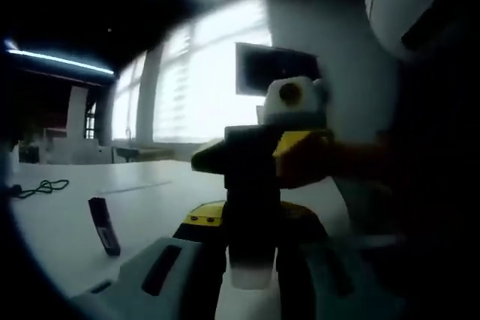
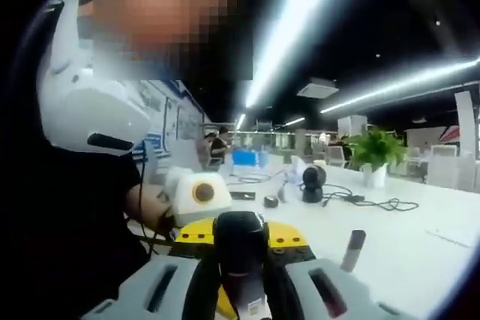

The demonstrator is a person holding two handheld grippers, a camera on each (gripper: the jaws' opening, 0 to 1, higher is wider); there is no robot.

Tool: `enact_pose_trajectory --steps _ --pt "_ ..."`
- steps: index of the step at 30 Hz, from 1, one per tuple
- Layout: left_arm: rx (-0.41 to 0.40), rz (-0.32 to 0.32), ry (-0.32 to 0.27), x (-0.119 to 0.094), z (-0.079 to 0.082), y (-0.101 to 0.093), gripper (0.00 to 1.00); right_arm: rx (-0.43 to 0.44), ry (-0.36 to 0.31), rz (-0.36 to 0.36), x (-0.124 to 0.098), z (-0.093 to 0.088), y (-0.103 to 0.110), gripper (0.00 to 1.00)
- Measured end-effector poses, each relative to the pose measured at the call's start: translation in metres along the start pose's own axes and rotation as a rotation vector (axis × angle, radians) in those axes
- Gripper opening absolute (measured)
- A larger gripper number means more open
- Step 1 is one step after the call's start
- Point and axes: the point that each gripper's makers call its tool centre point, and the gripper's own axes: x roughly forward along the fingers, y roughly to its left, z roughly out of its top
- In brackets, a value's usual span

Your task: Pick up cosmetic bottle twist off cap place on table pick up cap screw tight cap place on table

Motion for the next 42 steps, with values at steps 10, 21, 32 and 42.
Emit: enact_pose_trajectory --steps 10,21,32,42 --pt "0.029 0.101 0.012 0.000 -0.006 0.015 0.14 0.005 -0.025 -0.145 0.003 -0.005 -0.014 0.15" --pt "0.038 0.166 0.023 -0.004 -0.012 0.025 0.14 0.020 -0.037 -0.357 0.006 -0.013 -0.027 0.16" --pt "0.049 0.204 0.014 -0.006 -0.013 0.032 0.14 0.014 -0.039 -0.530 0.005 -0.014 -0.035 0.15" --pt "0.019 0.242 0.016 -0.006 -0.016 0.038 0.14 0.005 -0.012 -0.636 0.005 -0.017 -0.039 0.15"
